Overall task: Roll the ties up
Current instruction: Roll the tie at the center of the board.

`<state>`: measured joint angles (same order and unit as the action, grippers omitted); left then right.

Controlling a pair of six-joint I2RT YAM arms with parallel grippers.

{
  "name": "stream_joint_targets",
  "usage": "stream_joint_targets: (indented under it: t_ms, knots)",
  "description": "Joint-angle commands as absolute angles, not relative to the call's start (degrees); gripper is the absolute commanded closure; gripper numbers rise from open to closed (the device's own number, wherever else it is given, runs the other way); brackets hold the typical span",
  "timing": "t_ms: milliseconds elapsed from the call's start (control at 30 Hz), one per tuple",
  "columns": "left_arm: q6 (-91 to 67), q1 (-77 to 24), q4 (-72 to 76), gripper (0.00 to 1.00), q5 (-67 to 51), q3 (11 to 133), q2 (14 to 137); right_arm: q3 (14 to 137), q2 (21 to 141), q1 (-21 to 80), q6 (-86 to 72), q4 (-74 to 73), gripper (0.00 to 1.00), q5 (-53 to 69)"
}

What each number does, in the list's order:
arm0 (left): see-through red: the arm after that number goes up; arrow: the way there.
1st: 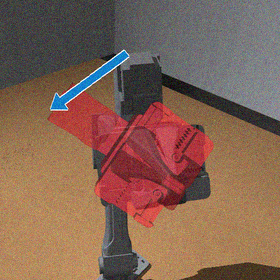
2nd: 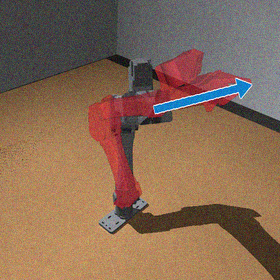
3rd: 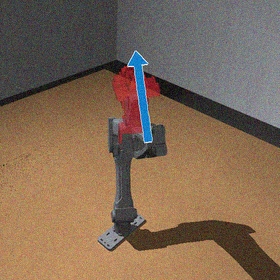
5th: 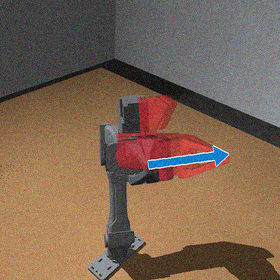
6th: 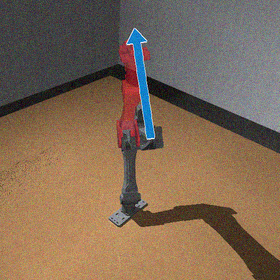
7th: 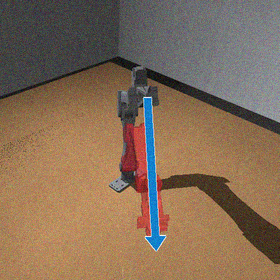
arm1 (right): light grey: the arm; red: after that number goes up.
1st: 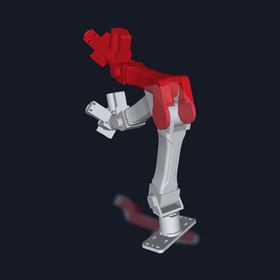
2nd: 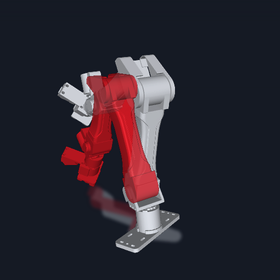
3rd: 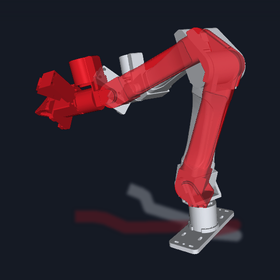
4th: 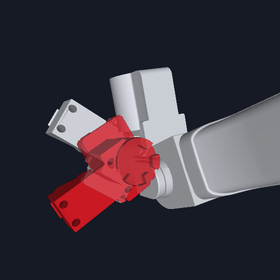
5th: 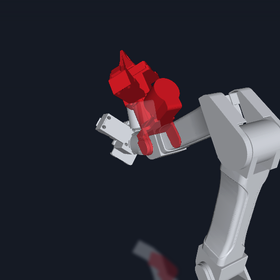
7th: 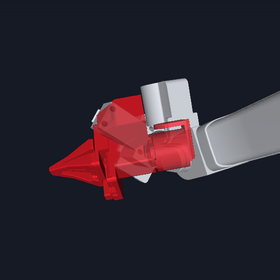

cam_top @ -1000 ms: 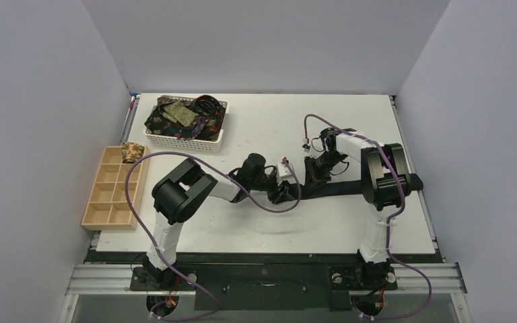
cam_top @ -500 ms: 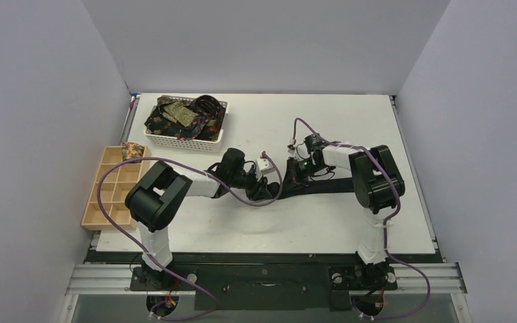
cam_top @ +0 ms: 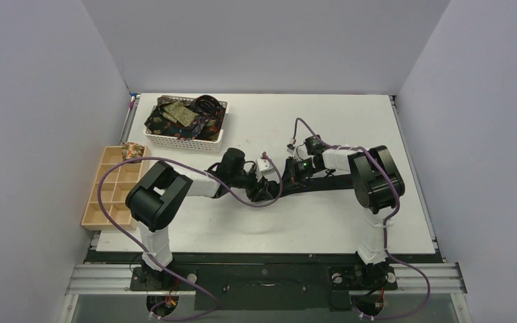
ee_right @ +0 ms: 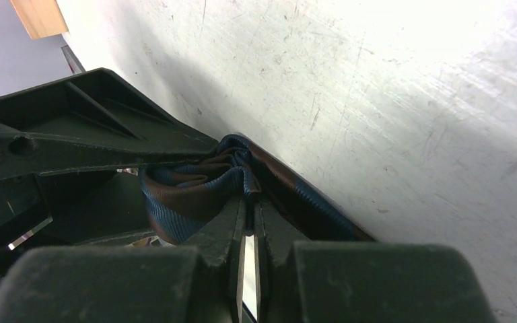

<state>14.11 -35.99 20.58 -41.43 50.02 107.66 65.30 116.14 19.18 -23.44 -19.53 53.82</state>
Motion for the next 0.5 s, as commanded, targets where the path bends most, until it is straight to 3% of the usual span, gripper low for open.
stream_joint_targets:
  t_ms: [0,167,467]
  knots:
    - [13.9,-37.5,25.2,0.56,-43.6,51.2,109.1,63.1,120.4,19.9,-20.8,-13.7,1.00,41.4]
    - [15.4,-38.5,25.2,0.63,-41.7,53.9,109.2,62.9,120.7,20.4,-20.4,-14.6,1.00,42.2]
    - [21.2,-42.0,15.1,0.67,-35.0,60.4,115.9,63.5,120.8,21.1,-20.2,-15.5,1.00,44.1]
